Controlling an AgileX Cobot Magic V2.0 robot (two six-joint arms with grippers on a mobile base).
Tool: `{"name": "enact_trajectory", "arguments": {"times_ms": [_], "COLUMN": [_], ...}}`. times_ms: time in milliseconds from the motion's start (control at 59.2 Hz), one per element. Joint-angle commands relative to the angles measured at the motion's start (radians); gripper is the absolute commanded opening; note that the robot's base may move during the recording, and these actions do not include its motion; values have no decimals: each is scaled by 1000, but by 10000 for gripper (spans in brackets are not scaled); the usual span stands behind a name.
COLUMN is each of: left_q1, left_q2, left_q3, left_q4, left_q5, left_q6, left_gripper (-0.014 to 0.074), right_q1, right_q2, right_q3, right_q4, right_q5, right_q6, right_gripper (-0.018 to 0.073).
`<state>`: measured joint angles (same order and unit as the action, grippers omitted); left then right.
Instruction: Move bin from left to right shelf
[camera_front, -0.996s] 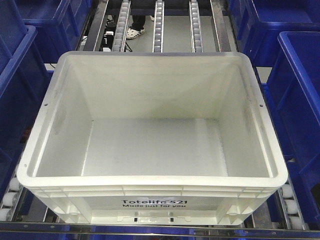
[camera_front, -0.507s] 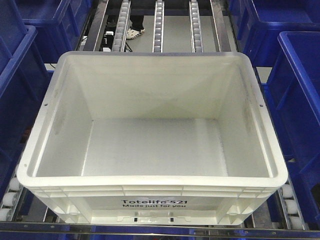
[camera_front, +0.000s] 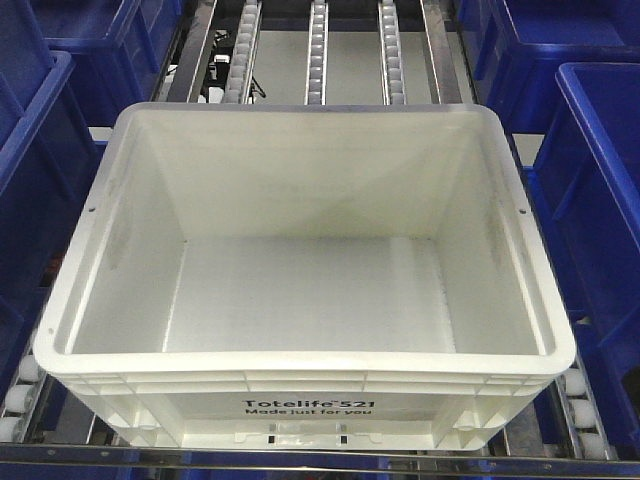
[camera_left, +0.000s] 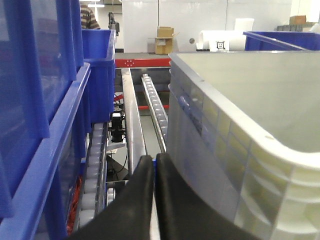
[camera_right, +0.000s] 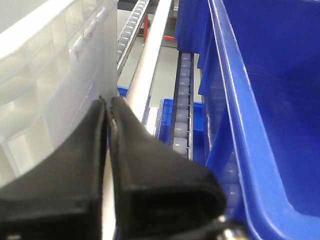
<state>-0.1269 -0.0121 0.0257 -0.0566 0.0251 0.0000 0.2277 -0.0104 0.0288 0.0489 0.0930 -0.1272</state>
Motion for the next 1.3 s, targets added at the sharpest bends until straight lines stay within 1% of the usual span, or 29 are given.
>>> {"name": "enact_trajectory", "arguments": {"times_ms": [0, 135, 355, 540, 675, 861, 929, 1013, 1064, 1165, 1199, 1250, 1283], "left_q1": [-7, -7, -7, -7, -7, -7, -7, -7, -7, -7, -7, -7, -7], "left_q2": [-14, -14, -14, -14, -14, -14, -14, -14, -14, -14, -14, -14, -14], "left_q3": [19, 19, 19, 19, 19, 16, 7, 6, 3, -21, -34, -60, -82], "left_q4": [-2, -2, -2, -3, -3, -3, -2, -2, -2, -2, -2, -1, 0], "left_q5": [-95, -104, -164, -174, -176, -211, -226, -258, -264, -242, -224, -195, -154], "left_q6": [-9, -9, -9, -14, -57, -58, -58, -58, -58, -58, -58, -58, -57], "left_gripper": [-6, -6, -6, -6, -6, -6, -6, -6, -6, -3, -3, -1, 0], "right_q1": [3, 3, 3, 3, 3, 3, 3, 3, 3, 3, 3, 3, 3], "right_q2": [-10, -10, -10, -10, -10, -10, -10, -10, -10, -10, -10, -10, -10], "right_q3": [19, 19, 18, 18, 18, 18, 18, 18, 18, 11, 6, -10, -21], "right_q4": [-7, -7, -9, -4, -4, 52, 67, 67, 67, 63, 63, 63, 63], "right_q5": [-76, -76, -88, -93, -93, -107, -116, -162, -221, -360, -386, -386, -367], "right_q6": [-6, -6, -6, -4, 9, 57, 58, 58, 58, 57, 57, 57, 57], "right_gripper": [-8, -8, -8, -8, -8, -4, -4, -4, -4, -4, -4, -4, -4]}}
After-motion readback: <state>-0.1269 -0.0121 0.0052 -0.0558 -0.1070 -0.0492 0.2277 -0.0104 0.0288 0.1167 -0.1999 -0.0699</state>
